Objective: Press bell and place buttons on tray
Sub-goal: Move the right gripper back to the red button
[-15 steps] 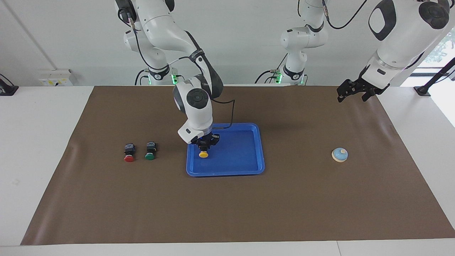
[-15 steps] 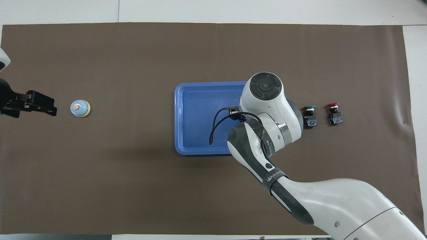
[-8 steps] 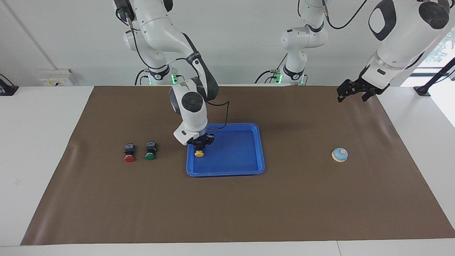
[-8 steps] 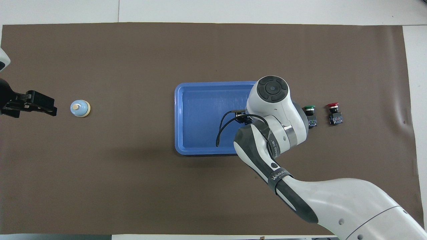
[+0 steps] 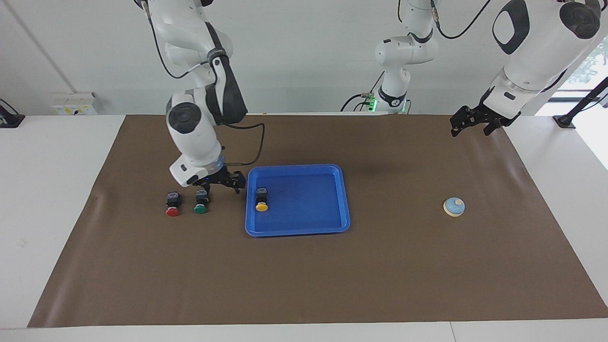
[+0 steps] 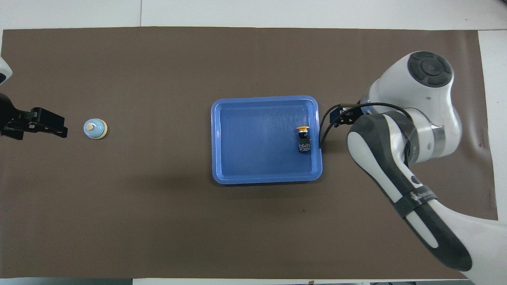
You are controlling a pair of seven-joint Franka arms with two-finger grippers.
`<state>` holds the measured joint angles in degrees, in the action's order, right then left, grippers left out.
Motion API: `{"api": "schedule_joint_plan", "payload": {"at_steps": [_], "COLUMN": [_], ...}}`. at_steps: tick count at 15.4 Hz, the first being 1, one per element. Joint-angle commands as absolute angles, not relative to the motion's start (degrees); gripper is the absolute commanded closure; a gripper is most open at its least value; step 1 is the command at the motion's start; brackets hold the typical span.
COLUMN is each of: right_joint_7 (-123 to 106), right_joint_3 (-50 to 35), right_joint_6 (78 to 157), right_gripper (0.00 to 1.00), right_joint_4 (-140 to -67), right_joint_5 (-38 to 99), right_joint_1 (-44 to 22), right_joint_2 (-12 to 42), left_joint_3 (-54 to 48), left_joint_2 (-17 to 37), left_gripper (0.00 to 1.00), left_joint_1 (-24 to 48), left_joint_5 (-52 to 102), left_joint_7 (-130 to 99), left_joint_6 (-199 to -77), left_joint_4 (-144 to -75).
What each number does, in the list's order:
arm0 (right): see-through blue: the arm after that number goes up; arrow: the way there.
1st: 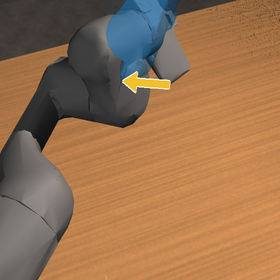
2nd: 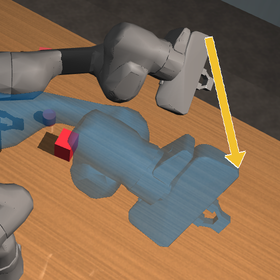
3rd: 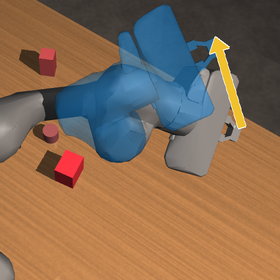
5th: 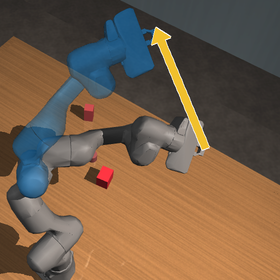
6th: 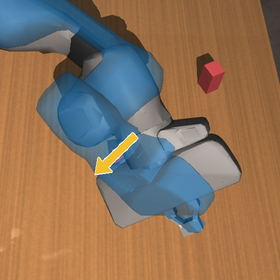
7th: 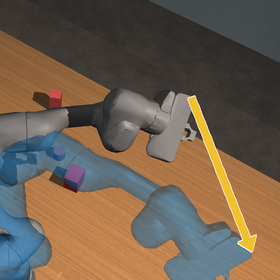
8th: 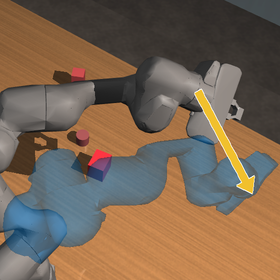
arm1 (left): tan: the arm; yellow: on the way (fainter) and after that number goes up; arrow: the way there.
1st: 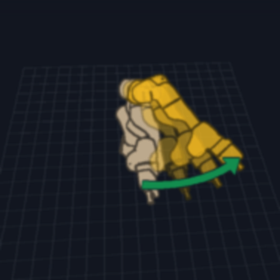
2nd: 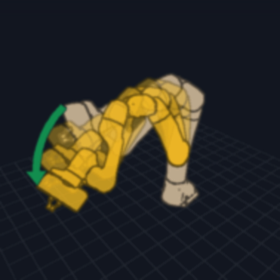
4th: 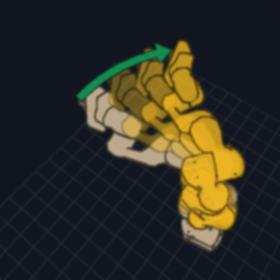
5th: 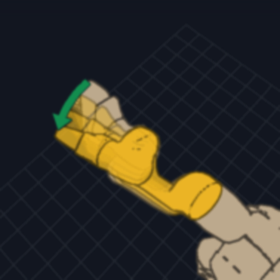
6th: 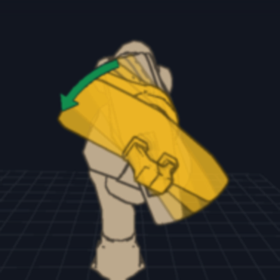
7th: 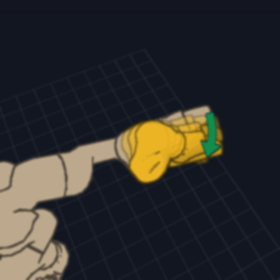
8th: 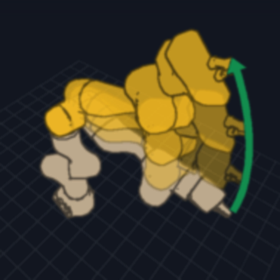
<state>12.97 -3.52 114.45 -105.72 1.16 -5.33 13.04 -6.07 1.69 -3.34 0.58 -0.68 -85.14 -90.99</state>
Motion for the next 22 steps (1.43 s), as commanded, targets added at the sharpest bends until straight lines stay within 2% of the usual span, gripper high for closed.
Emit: {"api": "schedule_joint_plan", "payload": {"at_steps": [1,3,7,11,14,19,21,22], "right_joint_7": [4.42,2.39,-6.49,-10.71,-12.74,-12.22,-12.13,-12.13], "right_joint_3": [-4.04,-3.96,-3.87,-3.87,-3.87,-3.96,-3.96,-3.96], "right_joint_6": [114.87,116.62,126.81,128.05,134.01,136.92,138.08,138.08], "right_gripper": [0.00,0.00,0.00,0.00,0.00,0.03,0.31,0.53], "right_joint_4": [-108.88,-112.48,-120.84,-122.60,-125.59,-126.30,-126.65,-126.65], "right_joint_5": [2.37,2.11,2.11,2.02,2.02,2.02,2.02,2.02], "right_joint_1": [-0.45,1.92,7.11,9.57,10.55,10.55,10.55,10.72], "right_joint_2": [11.96,10.73,8.88,8.96,9.14,10.80,11.42,11.43], "left_joint_3": [-5.98,-5.98,-5.98,-5.98,-5.98,-5.98,-5.98,-5.89], "left_joint_2": [1.05,1.05,1.05,1.05,1.05,1.05,1.05,1.05], "left_gripper": [0.00,0.00,0.00,0.00,0.00,0.00,0.00,0.00], "left_joint_1": [-3.34,-3.34,-3.34,-3.34,-3.34,-3.34,-3.34,-3.34], "left_joint_5": [0.44,0.44,0.44,0.44,0.44,0.44,0.44,0.44], "left_joint_7": [-0.09,-0.09,-0.09,-0.09,0.00,-0.09,-0.09,-0.09], "left_joint_6": [-85.69,-85.69,-85.69,-85.69,-85.69,-85.69,-85.69,-85.69], "left_joint_4": [-91.32,-91.41,-91.32,-91.32,-91.32,-91.32,-91.32,-91.32]}}
